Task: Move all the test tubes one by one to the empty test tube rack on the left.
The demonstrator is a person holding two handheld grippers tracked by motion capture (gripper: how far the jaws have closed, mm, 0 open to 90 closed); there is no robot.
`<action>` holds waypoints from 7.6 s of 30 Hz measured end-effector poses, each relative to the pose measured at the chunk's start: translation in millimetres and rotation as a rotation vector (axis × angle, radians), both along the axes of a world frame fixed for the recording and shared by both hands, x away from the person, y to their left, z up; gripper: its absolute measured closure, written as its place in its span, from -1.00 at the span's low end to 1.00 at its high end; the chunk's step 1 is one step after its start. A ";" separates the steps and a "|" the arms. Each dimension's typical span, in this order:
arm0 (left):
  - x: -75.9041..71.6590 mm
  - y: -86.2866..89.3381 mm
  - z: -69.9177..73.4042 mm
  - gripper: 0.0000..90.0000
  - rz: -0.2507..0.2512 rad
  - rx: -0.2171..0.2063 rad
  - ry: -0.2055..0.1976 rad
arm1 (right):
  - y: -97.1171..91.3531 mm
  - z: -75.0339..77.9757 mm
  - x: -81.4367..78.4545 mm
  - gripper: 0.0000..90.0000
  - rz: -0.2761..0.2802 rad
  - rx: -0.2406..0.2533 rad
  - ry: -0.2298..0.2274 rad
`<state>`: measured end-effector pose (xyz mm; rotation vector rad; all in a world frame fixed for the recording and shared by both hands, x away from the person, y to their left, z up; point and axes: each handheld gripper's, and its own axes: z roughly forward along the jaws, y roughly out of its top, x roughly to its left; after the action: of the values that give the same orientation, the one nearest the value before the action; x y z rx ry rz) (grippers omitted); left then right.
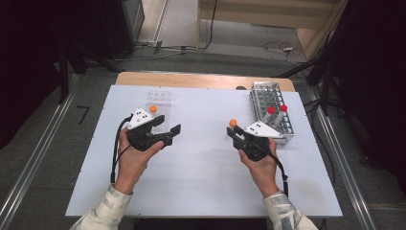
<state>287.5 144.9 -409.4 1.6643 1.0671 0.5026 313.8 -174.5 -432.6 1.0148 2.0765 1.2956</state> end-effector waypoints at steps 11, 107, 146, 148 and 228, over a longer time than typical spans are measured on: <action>-2.6 -6.4 0.3 -0.32 -0.030 -0.006 -0.009 | 45.2 -8.6 1.2 0.59 0.079 0.006 0.027; 40.0 40.6 -4.1 0.58 0.234 0.121 -0.024 | -13.9 -10.4 -15.8 -0.63 0.035 0.003 0.074; 30.5 37.5 -7.3 -0.17 0.222 0.074 0.014 | -18.8 -8.9 -16.2 -0.63 0.024 0.016 0.071; 28.3 35.8 -5.8 -0.32 0.216 0.062 0.014 | -20.4 -8.6 -16.5 -0.64 0.019 0.017 0.071; 10.6 28.4 -0.2 -0.71 0.163 0.008 0.016 | -131.4 13.1 69.1 0.59 -0.409 -0.008 -0.014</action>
<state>298.1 173.3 -409.5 1.5978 1.2206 0.6006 382.9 -305.9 -419.5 1.3359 1.7400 1.0786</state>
